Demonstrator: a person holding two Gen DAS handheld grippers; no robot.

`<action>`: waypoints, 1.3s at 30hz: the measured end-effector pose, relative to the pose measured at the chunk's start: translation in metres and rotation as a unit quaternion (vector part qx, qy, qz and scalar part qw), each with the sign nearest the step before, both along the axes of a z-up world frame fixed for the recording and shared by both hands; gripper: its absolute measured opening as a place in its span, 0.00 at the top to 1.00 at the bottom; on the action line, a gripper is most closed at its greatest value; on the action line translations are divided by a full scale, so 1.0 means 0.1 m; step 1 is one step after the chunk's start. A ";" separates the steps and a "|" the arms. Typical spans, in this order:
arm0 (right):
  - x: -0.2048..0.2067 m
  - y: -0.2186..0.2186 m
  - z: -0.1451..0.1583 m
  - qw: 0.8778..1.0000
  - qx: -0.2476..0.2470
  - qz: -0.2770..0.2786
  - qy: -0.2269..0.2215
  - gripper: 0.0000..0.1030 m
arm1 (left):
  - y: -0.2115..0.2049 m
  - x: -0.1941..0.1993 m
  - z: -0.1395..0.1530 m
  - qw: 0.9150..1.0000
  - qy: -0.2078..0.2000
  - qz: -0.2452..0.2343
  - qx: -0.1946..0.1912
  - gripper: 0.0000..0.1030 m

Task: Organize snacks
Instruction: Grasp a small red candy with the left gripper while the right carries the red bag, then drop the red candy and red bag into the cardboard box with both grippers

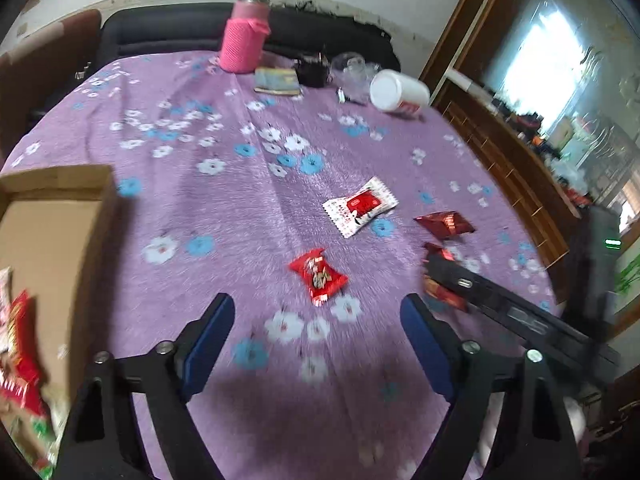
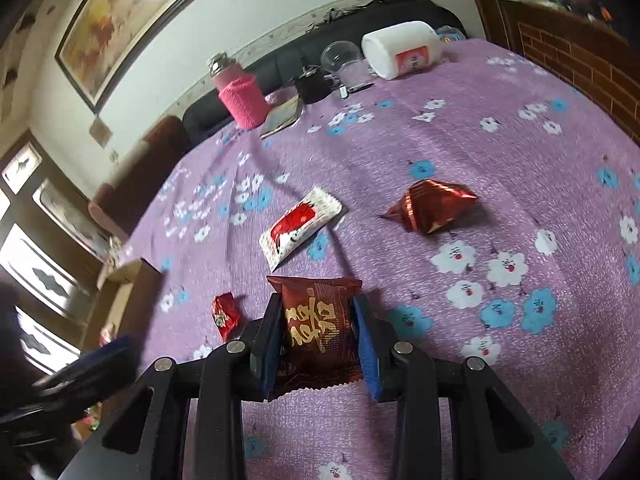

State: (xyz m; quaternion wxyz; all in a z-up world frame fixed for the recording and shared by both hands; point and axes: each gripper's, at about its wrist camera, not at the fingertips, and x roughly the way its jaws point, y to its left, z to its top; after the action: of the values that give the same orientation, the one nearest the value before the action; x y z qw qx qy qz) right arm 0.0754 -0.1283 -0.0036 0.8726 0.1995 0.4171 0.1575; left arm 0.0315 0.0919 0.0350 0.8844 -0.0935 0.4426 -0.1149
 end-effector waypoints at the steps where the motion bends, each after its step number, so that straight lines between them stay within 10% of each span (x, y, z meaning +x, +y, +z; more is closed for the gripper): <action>1: 0.01 -0.01 0.00 1.000 0.001 -0.001 0.000 0.65 | -0.04 0.05 -0.04 1.000 0.000 -0.001 0.008 0.20; 5: 0.01 0.00 0.01 1.000 -0.003 0.001 -0.001 0.65 | -0.22 0.28 -0.23 0.999 0.004 -0.010 0.031 0.23; 9: 0.00 -0.02 0.02 1.000 -0.003 -0.001 -0.006 0.65 | -0.32 0.34 -0.32 0.998 0.000 -0.021 0.066 0.83; 18: -0.03 -0.07 0.06 1.000 -0.002 -0.008 -0.019 0.65 | -0.03 0.22 -0.23 1.000 -0.012 0.011 0.012 0.84; 28: -0.13 0.12 0.13 0.999 -0.018 0.008 -0.043 0.65 | 0.96 -0.32 0.54 0.994 -0.069 0.063 -0.054 0.83; 39: -0.31 1.50 0.68 0.987 -0.003 0.157 -0.037 0.64 | 2.20 -0.39 0.67 0.988 -0.068 0.138 -0.007 0.83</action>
State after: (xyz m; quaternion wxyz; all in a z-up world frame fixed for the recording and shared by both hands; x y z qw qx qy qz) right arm 0.0446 0.0214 0.0646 0.8525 0.1230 0.4110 0.2988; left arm -0.0080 0.3114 0.1019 0.9194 -0.1516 0.3630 -0.0006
